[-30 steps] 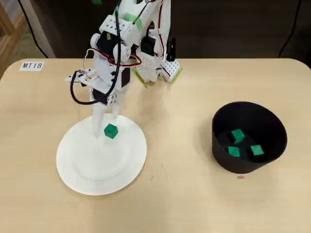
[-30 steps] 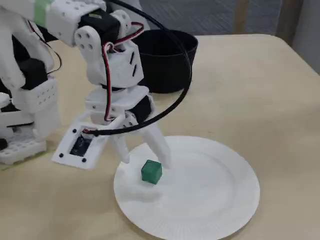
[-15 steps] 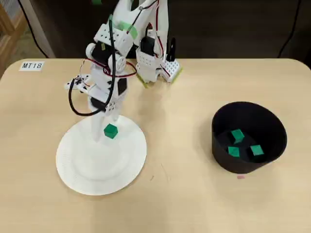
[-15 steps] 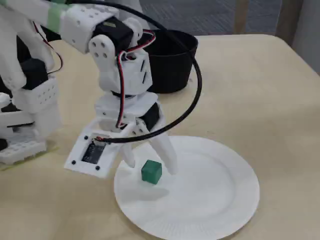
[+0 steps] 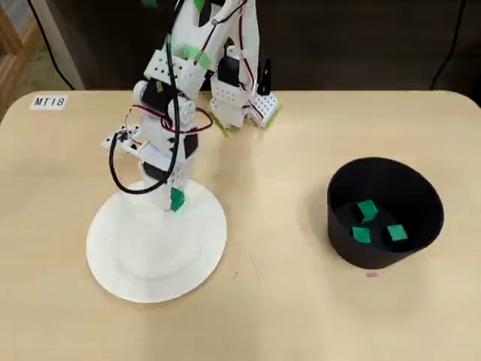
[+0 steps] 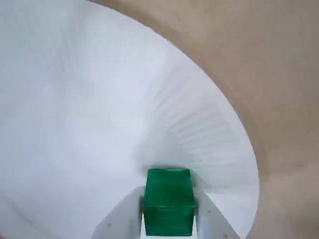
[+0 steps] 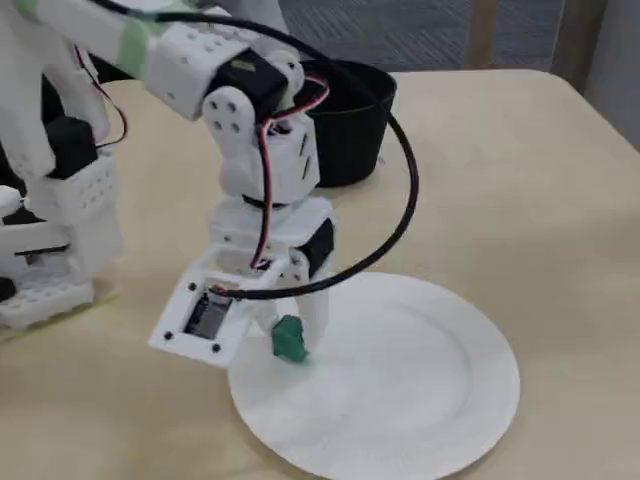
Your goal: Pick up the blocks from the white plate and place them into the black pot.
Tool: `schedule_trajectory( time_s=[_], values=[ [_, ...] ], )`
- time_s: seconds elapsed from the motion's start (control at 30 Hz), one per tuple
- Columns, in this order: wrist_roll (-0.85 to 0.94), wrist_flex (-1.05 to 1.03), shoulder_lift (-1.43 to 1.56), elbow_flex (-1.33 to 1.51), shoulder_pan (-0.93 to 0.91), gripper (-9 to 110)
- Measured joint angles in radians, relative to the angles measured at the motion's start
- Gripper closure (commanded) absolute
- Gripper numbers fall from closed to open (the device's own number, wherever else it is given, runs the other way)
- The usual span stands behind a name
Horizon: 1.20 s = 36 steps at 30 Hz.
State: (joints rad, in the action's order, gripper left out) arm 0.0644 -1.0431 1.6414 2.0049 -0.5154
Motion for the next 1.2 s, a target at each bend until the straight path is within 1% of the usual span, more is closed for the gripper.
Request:
schedule_trajectory(
  time_s=[0.23,0.37,0.47,0.6,0.8,0.97,1.2],
  values=[
    [-0.006,0.000,0.009,-0.060,0.000,104],
    [-0.017,0.008,0.112,-0.087,0.014,104],
    [-0.034,0.066,0.227,-0.089,0.067,104],
    [-0.034,0.127,0.350,-0.089,0.210,104],
    [-0.101,0.160,0.448,-0.089,0.534,104],
    [-0.153,0.161,0.480,-0.089,0.778,104],
    [-0.160,0.153,0.480,-0.089,1.049,104]
  ],
)
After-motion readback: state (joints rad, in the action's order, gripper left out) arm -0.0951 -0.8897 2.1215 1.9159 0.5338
